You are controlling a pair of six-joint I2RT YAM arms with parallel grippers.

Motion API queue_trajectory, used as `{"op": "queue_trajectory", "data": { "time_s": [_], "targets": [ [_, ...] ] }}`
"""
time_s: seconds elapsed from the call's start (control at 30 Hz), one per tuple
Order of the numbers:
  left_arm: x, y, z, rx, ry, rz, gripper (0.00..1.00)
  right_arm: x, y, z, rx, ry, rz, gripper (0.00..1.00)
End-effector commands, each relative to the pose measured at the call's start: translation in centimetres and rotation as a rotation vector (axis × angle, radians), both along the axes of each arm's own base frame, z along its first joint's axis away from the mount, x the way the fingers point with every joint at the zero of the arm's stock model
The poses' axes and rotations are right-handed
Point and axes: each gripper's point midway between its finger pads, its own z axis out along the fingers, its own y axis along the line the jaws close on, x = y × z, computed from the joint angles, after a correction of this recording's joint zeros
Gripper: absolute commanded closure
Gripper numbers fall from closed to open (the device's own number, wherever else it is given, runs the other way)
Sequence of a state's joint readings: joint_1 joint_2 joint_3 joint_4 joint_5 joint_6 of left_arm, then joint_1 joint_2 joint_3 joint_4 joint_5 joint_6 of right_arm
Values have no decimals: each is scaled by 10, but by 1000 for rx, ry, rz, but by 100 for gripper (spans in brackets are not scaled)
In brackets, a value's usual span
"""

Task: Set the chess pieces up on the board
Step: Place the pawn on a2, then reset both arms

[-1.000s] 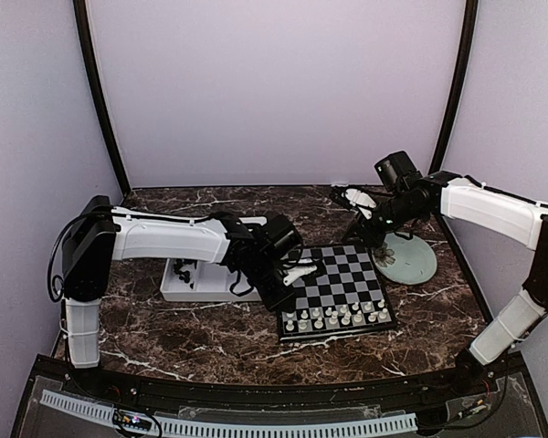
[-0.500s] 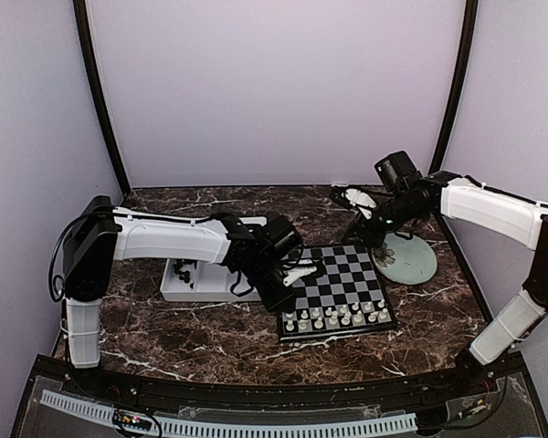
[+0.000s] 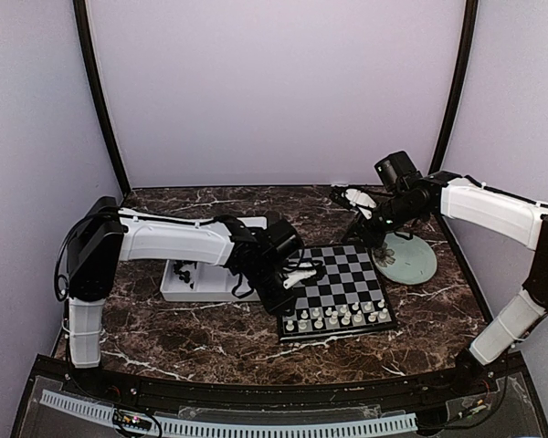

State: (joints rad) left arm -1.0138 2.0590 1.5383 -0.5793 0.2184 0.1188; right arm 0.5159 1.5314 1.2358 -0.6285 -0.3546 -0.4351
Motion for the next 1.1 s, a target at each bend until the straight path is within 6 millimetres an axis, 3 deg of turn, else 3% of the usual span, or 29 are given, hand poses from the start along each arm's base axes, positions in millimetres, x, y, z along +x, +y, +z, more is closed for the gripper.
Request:
{"op": "queue_trajectory", "data": {
  "time_s": [0.0,0.2,0.33,0.4,0.47,0.5,0.53,0.63,0.8,0.93,1.07],
  "targets": [
    [1,-2,18,1,-17,-7,76,4,-3,18,35,-28,-15,74],
    [6,6,72,-44,-122,-26,63,16,-25,60,148,-47,-72,74],
    [17,19,115,-90,-230,-3,62,35,-57,98,225,-122,-176,72],
    [34,32,136,-130,-274,75,62,45,-78,115,248,-163,-253,68],
    [59,50,156,-166,-316,193,60,54,-98,127,261,-183,-358,50],
    [79,65,168,-186,-358,276,52,60,-109,131,263,-202,-423,15],
    [95,82,180,-186,-404,390,45,65,-120,133,270,-214,-481,3],
    [135,126,197,-228,-471,611,26,75,-148,138,299,-249,-666,2],
    [160,171,226,-275,-622,830,9,76,-193,147,344,-341,-927,2],
    [160,186,227,-293,-655,907,2,69,-198,144,389,-343,-928,2],
    [161,196,228,-324,-653,984,1,65,-193,147,448,-324,-903,1]
  ]
}}
